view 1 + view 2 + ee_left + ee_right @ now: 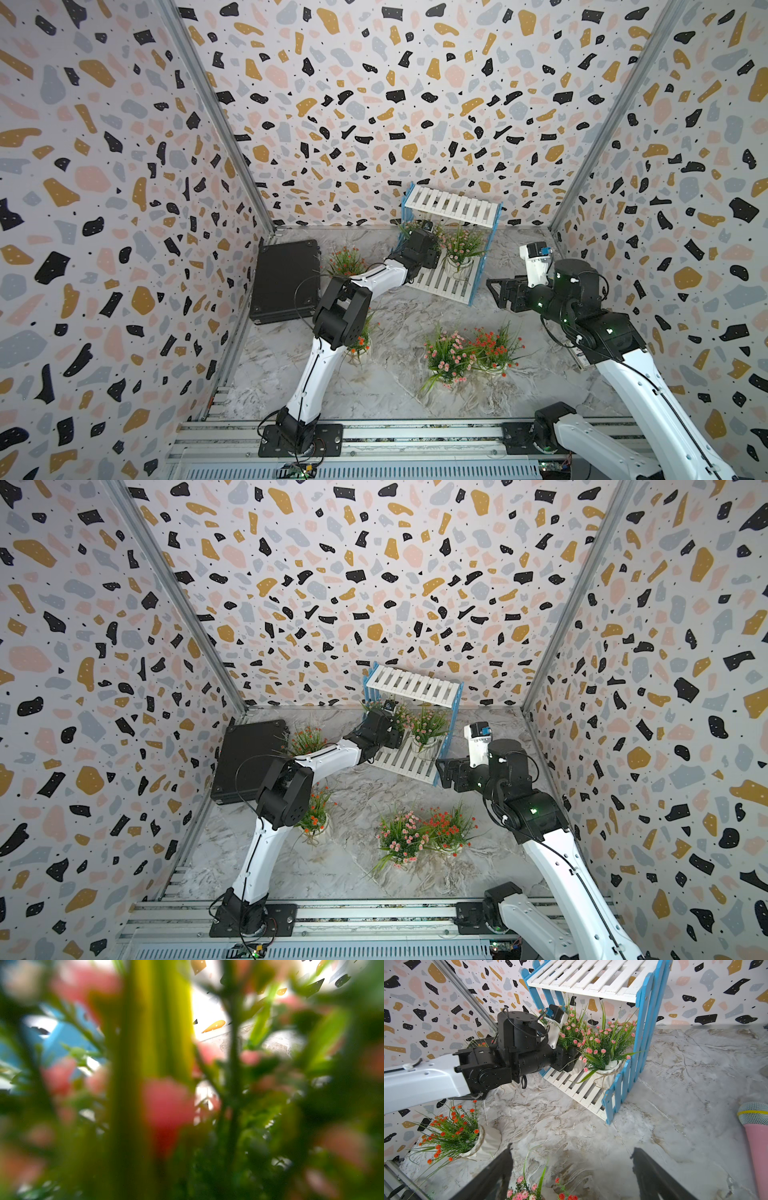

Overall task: Place the baby's breath potted plants on the rack by color
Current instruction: Place the baby's breath potted plant on the rack.

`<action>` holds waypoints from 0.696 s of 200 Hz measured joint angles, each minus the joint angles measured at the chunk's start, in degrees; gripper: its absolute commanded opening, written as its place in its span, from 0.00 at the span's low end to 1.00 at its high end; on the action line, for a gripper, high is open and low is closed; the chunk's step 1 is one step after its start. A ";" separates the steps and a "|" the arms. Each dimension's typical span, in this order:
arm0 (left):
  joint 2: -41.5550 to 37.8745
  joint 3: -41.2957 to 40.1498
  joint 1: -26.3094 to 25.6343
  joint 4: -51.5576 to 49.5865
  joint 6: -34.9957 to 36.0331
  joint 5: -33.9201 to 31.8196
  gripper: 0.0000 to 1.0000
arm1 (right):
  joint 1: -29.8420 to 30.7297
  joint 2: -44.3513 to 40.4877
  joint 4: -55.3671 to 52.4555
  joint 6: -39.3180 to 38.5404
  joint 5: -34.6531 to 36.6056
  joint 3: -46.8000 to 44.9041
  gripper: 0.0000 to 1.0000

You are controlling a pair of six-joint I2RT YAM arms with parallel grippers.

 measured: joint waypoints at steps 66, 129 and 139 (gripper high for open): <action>0.31 0.70 0.68 2.47 1.49 2.58 0.99 | 0.00 1.09 0.28 -0.07 -1.33 -0.09 0.93; -8.76 -7.43 0.76 2.51 1.88 6.10 0.99 | 0.00 1.60 2.38 0.20 -3.02 -2.69 0.93; -10.86 -8.57 0.76 2.56 2.01 6.49 0.99 | 0.00 1.60 2.64 0.33 -3.26 -3.06 0.93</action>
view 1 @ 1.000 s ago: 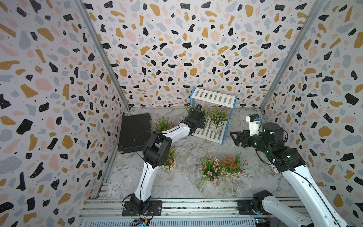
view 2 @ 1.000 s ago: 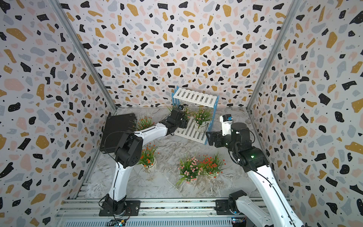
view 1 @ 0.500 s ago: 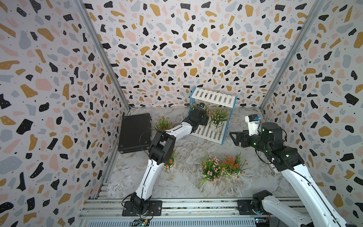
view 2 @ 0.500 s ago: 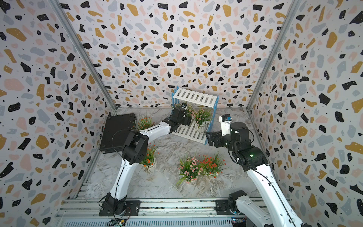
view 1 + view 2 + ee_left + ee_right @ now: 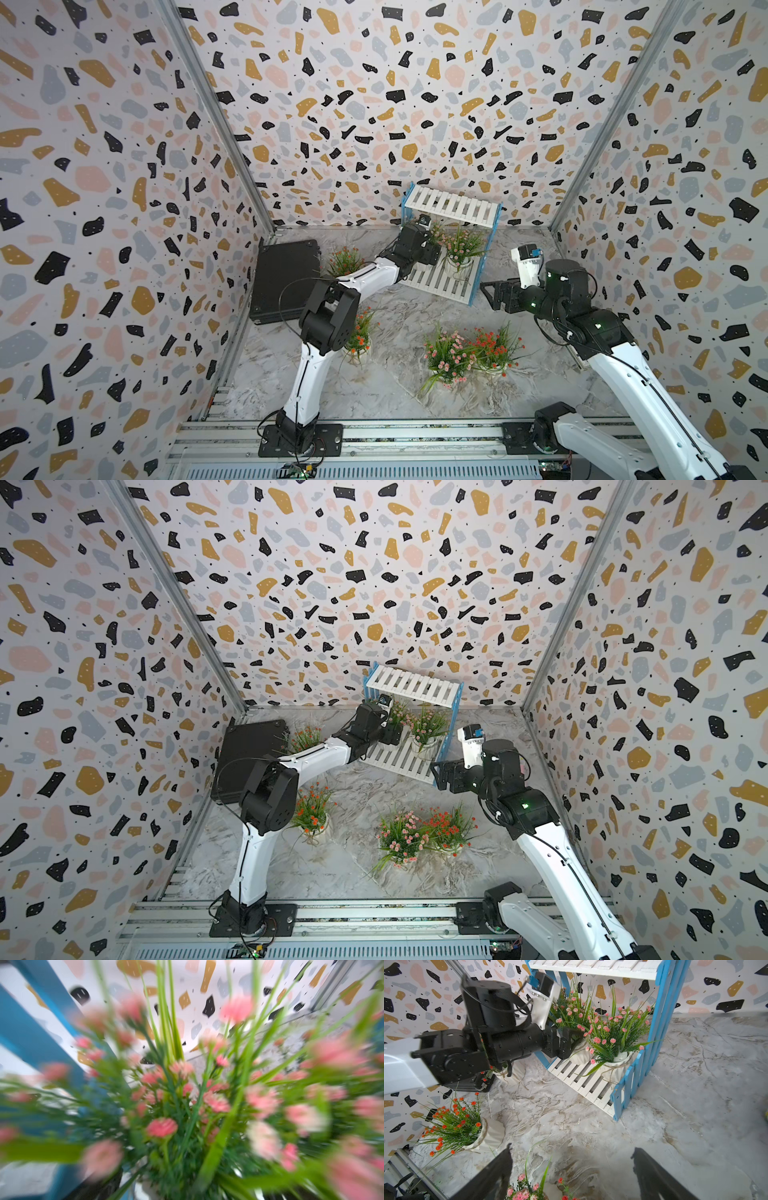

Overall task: Place the baby's breath potted plants on the rack by color
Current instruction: Place the baby's breath potted plant on the rack, then pick up the baby's breath potted plant from the center of the board.

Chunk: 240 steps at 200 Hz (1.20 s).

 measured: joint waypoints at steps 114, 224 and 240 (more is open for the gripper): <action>-30.97 -23.21 -0.02 -4.13 -1.09 10.36 1.00 | 0.00 5.25 -3.65 -0.46 -5.49 2.38 0.89; -64.02 -53.46 -16.41 -14.03 -4.72 8.39 0.91 | 0.24 16.83 -6.05 -0.87 -12.66 8.11 0.82; -67.30 -56.81 -19.34 -13.81 -5.18 8.11 0.91 | 0.35 17.75 -6.03 -0.83 -12.98 8.11 0.82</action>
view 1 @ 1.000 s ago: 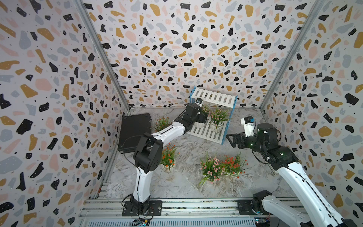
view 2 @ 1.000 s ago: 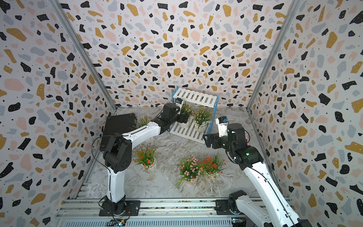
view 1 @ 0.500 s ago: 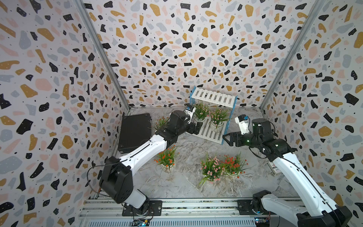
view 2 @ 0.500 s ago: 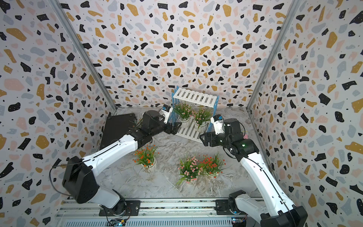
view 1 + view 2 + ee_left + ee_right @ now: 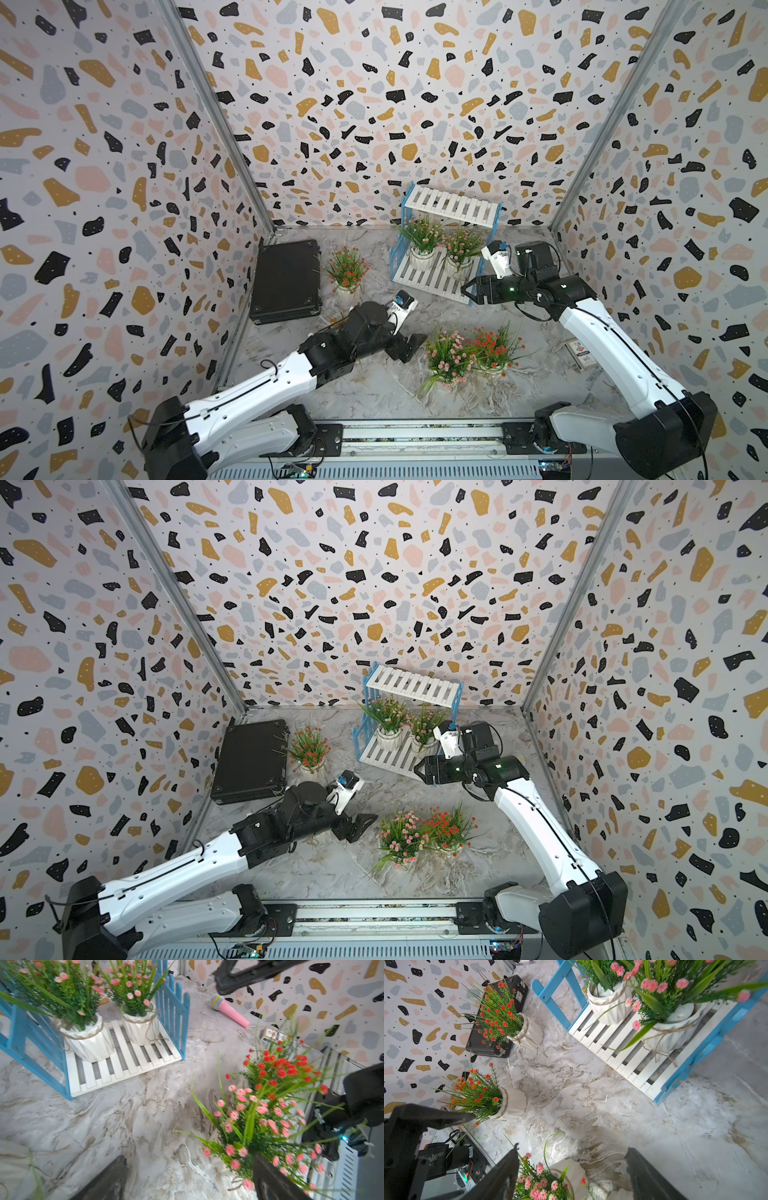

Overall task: Place the baby's breath potted plants on the rack by color
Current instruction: Pick up the baby's breath potted plant from the center of the board.

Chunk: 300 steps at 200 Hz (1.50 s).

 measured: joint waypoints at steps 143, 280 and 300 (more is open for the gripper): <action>10.32 -20.52 -10.56 25.35 0.24 0.59 0.99 | 0.04 0.72 0.33 -0.44 -0.46 0.96 0.94; 34.45 -13.25 -12.61 47.23 2.89 0.28 0.99 | 0.04 -2.86 2.19 -1.44 -0.35 -0.39 0.96; 36.59 -12.02 -12.61 49.29 3.34 0.52 0.99 | 0.04 -3.17 2.25 -1.57 -0.37 -0.85 0.96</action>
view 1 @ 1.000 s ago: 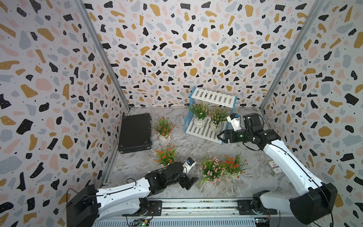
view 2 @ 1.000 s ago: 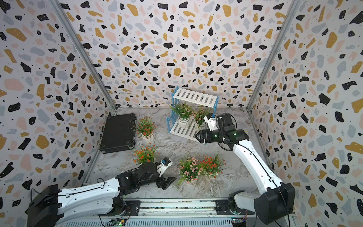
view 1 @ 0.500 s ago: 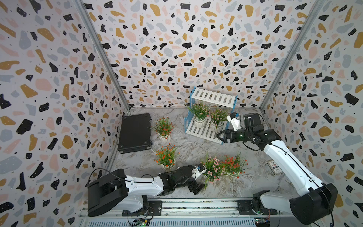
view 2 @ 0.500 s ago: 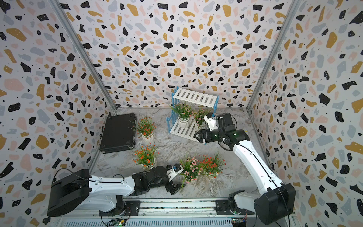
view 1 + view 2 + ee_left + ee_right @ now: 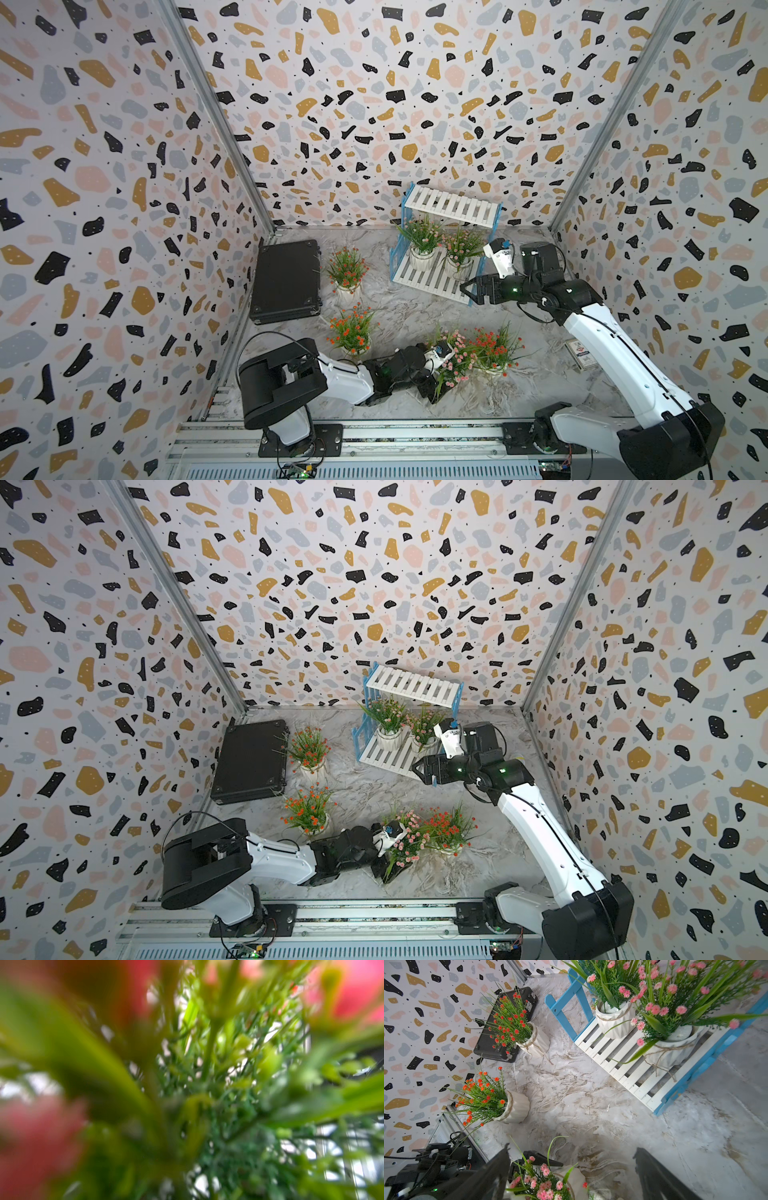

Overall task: Place the baby's breath potted plants on the rack by color
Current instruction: Pick up the baby's breath potted plant from the center of the board.

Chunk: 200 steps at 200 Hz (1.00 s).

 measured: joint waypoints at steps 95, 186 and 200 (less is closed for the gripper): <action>9.68 3.85 -0.04 12.52 2.16 0.02 0.99 | 0.00 -3.17 1.25 -0.15 0.00 -1.60 0.96; 13.27 3.85 -0.09 22.03 4.09 -1.46 0.89 | 0.00 -5.20 2.12 -0.13 0.24 -2.21 0.96; 13.33 3.87 -0.09 22.69 4.24 -1.46 0.83 | 0.00 -5.20 2.12 -0.13 0.33 -2.21 0.95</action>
